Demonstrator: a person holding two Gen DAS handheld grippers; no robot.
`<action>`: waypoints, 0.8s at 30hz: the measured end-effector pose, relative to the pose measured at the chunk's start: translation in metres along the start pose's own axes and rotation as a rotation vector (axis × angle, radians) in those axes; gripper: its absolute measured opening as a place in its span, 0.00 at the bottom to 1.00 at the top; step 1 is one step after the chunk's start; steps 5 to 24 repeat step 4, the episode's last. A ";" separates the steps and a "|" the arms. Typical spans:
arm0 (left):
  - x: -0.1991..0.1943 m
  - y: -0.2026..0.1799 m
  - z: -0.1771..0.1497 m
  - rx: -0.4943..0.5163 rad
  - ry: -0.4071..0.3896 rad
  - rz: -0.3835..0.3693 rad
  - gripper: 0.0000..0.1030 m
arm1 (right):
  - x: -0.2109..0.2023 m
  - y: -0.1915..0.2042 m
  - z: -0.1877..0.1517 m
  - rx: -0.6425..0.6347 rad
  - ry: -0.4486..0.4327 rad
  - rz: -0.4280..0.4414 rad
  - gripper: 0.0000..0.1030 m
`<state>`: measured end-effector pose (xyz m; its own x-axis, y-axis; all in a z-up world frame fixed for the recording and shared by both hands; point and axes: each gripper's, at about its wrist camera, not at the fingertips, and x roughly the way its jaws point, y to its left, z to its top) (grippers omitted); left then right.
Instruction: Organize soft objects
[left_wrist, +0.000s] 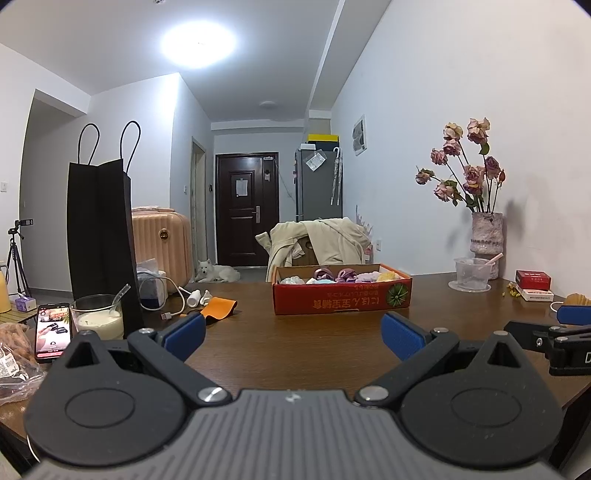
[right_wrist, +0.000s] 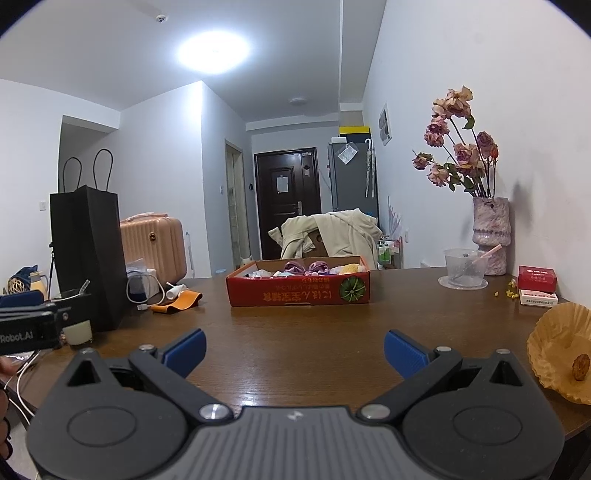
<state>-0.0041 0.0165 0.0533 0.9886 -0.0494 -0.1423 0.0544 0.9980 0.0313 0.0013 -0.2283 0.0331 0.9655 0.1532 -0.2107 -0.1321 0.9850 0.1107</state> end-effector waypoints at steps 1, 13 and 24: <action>0.000 0.000 0.000 0.000 -0.001 0.001 1.00 | 0.000 0.000 0.000 0.000 0.000 0.000 1.00; -0.002 0.000 0.001 -0.001 -0.013 -0.004 1.00 | -0.001 -0.001 0.000 0.000 -0.005 -0.001 1.00; -0.002 0.000 0.001 -0.001 -0.013 -0.004 1.00 | -0.001 -0.001 0.000 0.000 -0.005 -0.001 1.00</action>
